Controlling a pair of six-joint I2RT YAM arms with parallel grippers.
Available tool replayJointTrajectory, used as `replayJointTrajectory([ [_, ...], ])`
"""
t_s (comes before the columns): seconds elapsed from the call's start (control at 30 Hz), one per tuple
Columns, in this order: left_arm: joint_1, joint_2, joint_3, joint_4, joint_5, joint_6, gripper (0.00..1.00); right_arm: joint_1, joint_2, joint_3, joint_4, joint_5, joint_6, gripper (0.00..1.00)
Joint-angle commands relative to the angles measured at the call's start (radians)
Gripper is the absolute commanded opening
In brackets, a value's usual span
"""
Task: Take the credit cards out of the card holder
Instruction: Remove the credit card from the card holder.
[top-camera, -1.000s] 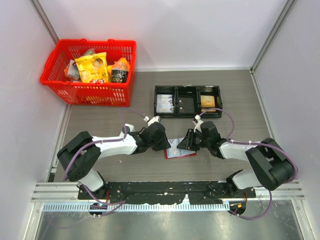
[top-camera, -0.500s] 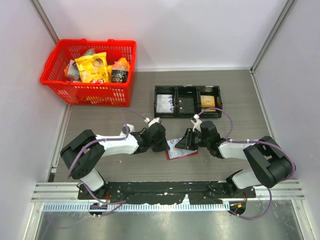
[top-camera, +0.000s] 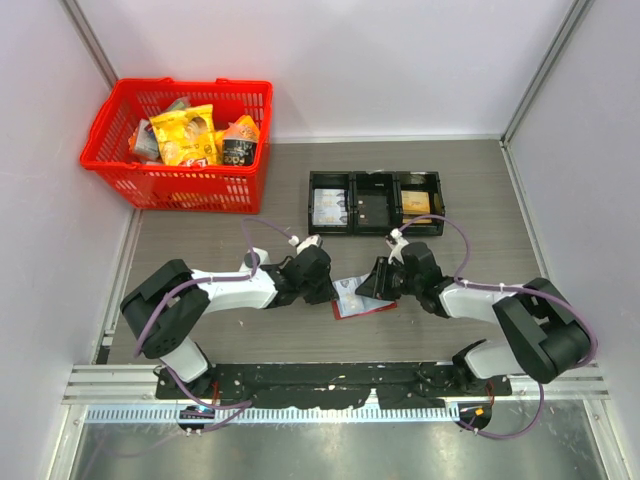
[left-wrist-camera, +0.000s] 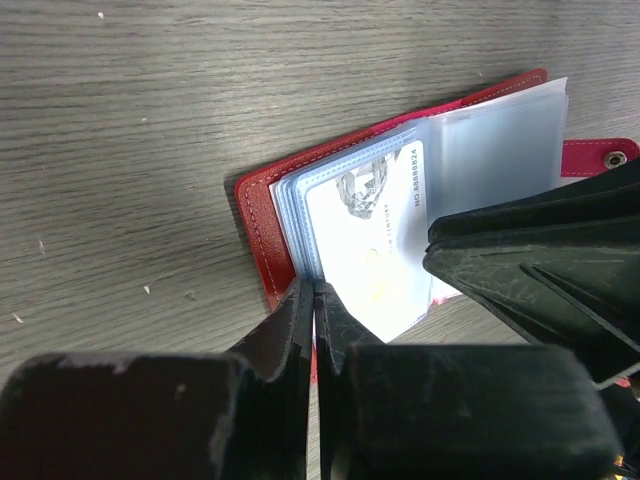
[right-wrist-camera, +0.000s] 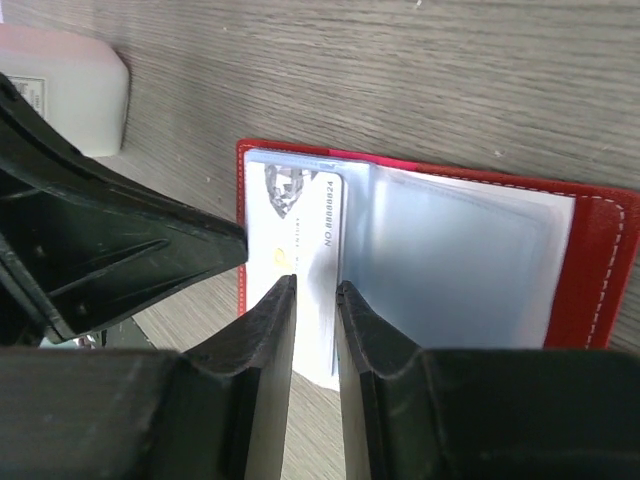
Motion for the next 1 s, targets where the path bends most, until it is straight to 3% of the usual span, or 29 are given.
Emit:
replayJointTrajectory([
  [0.0, 0.002, 0.002, -0.013, 0.006, 0.000, 0.001, 0.04, -0.001, 0.049, -0.015, 0.098, -0.030, 0.014, 0.27],
  [0.43, 0.003, -0.003, -0.022, -0.020, -0.004, 0.014, 0.00, -0.002, 0.019, -0.032, 0.253, -0.193, 0.132, 0.24],
  [0.97, -0.006, -0.027, 0.001, -0.119, -0.059, 0.066, 0.00, 0.004, 0.002, -0.034, 0.262, -0.214, 0.160, 0.21],
])
